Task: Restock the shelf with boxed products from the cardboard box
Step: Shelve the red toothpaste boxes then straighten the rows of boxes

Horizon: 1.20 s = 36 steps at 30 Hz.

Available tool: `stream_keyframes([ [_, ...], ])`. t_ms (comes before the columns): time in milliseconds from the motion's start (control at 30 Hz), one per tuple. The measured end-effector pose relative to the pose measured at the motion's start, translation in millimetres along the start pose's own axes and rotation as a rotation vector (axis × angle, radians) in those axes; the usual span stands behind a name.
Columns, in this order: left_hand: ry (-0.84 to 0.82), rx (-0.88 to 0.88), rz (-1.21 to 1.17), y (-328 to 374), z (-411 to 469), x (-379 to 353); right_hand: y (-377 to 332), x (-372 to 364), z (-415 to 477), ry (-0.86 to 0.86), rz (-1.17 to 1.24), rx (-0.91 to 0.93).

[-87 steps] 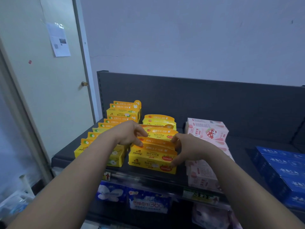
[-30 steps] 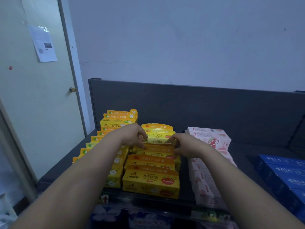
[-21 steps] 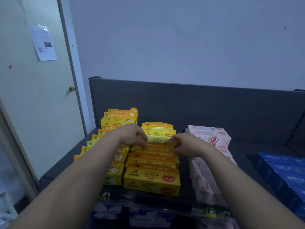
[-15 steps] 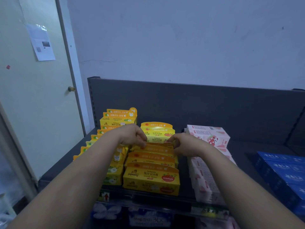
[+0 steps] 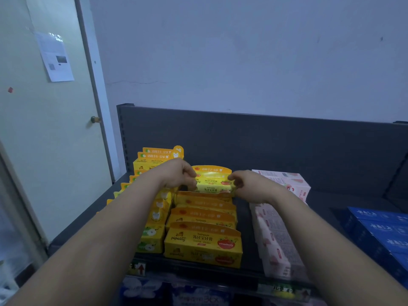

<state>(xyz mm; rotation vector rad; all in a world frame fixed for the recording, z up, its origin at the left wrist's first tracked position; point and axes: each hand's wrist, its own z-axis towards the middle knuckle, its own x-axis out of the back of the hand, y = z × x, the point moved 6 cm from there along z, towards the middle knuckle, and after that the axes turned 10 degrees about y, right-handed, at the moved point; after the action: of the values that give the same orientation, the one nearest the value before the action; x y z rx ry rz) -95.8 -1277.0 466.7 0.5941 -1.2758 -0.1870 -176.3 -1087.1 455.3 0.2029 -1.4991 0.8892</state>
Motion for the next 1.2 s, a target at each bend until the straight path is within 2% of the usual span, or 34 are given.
stream_keyframes([
  [133, 0.061, -0.006, 0.009, 5.9, 15.0, 0.0, -0.8, 1.6, 16.4, 0.058, 0.043, 0.003],
  [400, 0.043, 0.072, 0.091, -4.3, 56.6, -15.1, 0.0, -5.7, 59.2, 0.052, 0.004, -0.049],
  [667, -0.020, 0.038, 0.200, -4.3, 86.1, -33.4, 9.3, -23.6, 89.9, -0.006, -0.049, -0.110],
  [1200, -0.101, -0.030, 0.217, 1.3, 61.7, -22.9, 9.2, -28.3, 70.9, -0.069, -0.137, -0.082],
])
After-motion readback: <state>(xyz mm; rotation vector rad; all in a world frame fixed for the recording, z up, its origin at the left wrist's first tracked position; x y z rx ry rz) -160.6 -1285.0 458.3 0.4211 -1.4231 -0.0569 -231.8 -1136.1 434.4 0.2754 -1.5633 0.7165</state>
